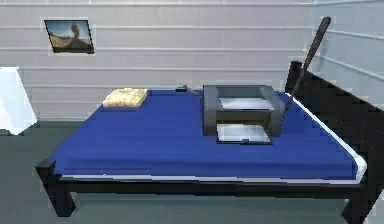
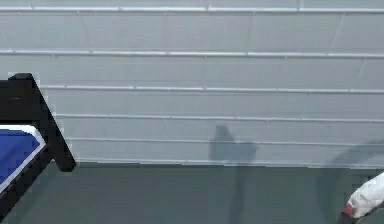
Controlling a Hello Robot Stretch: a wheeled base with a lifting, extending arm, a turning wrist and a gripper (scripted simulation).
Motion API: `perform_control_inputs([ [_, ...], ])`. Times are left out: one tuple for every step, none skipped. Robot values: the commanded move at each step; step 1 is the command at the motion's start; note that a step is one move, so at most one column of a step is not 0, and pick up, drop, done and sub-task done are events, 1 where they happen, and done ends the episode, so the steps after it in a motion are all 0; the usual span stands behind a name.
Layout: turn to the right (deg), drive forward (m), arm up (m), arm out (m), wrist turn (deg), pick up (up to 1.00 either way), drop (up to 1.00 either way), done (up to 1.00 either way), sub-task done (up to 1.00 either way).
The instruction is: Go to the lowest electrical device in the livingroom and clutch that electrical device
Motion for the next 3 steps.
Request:
perform_control_inputs([
  [-30.0, 0.00, 0.00, 0.00, 0.0, 0.00, 0.00, 0.00, 0.00],
  [0.0, 1.00, 0.00, 0.00, 0.0, 0.00, 0.00, 0.00, 0.00],
  [-45.0, 0.00, 0.00, 0.00, 0.0, 0.00, 0.00, 0.00, 0.00],
])
